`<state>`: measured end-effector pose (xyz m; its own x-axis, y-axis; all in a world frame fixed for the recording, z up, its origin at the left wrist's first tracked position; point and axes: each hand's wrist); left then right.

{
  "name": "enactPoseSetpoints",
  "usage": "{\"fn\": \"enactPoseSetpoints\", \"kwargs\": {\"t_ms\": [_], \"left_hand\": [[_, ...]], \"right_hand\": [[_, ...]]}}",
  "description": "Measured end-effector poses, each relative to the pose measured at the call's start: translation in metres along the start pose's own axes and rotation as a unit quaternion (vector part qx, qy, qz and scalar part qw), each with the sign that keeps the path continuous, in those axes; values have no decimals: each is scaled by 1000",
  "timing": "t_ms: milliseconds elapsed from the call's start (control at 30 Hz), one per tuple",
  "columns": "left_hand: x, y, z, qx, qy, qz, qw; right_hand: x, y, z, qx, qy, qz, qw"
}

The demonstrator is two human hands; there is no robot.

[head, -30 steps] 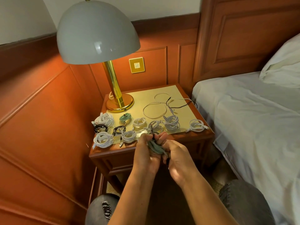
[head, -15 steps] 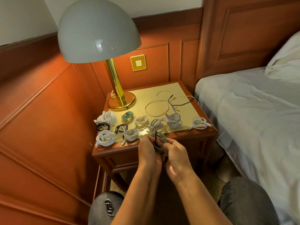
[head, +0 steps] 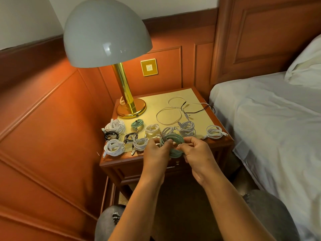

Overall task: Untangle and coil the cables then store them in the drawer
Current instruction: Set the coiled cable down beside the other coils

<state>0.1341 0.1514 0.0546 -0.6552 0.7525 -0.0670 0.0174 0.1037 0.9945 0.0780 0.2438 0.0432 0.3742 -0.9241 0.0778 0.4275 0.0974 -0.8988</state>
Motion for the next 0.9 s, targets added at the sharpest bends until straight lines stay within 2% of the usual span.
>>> {"fn": "enactPoseSetpoints", "kwargs": {"t_ms": [167, 333, 433, 633, 733, 800, 900], "left_hand": [[-7, 9, -3, -98, 2, 117, 988], [-14, 7, -6, -149, 12, 202, 968], [-19, 6, -12, -146, 27, 227, 963], [-21, -3, -13, -118, 17, 152, 981], [-20, -5, -11, -118, 23, 169, 978], [-19, -4, -11, -116, 38, 186, 975], [-17, -3, -12, -104, 58, 200, 973]], "right_hand": [[-9, 5, -1, -8, 2, 83, 997], [-15, 5, 2, -19, -20, 118, 993], [-19, 6, 4, -29, -41, 133, 990], [-28, 1, 10, -51, -93, 146, 984], [-31, 1, 14, -50, -115, 155, 980], [-35, 6, 15, -47, -120, 196, 972], [-37, 16, 17, -58, -90, 333, 937]]}}
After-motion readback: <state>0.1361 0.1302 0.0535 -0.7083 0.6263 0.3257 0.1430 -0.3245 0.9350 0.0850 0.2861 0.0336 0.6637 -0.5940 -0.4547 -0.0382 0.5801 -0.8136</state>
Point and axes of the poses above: each hand's wrist, its own z-axis away from the middle knuckle, its own x-axis out of the palm, y = z × x, and after that the axes turned 14 degrees about x, right-handed
